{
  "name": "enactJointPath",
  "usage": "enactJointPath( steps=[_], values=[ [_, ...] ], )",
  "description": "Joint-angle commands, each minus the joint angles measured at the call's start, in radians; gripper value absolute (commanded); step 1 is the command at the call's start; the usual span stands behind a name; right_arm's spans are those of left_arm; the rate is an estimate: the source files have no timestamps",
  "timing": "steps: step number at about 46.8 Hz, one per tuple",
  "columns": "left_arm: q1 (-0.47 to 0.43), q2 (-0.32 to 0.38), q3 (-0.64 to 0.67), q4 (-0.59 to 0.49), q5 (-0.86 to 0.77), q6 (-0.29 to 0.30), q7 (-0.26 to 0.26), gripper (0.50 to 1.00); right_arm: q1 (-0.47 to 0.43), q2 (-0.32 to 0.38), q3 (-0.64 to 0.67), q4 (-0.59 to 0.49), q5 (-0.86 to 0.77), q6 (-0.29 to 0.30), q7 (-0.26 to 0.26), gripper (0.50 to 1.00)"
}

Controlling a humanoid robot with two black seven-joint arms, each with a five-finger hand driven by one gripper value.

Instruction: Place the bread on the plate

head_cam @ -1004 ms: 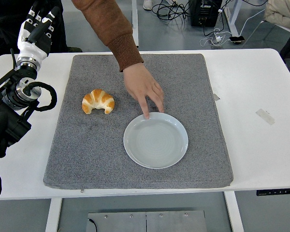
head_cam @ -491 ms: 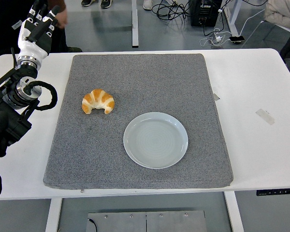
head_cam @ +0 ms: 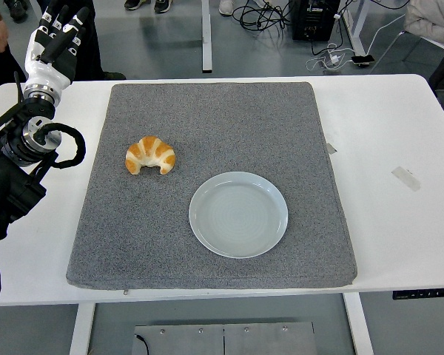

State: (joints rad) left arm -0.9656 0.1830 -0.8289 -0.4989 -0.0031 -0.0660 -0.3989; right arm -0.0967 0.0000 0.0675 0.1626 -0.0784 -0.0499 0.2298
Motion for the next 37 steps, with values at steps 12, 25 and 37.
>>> enactJointPath(
  steps=[12, 25, 37],
  values=[
    [-0.064, 0.05, 0.227, 0.0, 0.075, 0.075, 0.0, 0.975, 0.0, 0.0, 0.0, 0.0, 0.0, -0.001, 0.0, 1.0],
    [-0.133, 0.108, 0.479, -0.001, 0.123, 0.114, -0.001, 0.977, 0.0, 0.0, 0.0, 0.0, 0.0, 0.001, 0.0, 1.0],
    [-0.16, 0.133, 0.505, -0.029, 0.261, 0.161, -0.001, 0.977, 0.002, 0.0, 0.0, 0.0, 0.0, 0.001, -0.001, 1.0]
  ],
)
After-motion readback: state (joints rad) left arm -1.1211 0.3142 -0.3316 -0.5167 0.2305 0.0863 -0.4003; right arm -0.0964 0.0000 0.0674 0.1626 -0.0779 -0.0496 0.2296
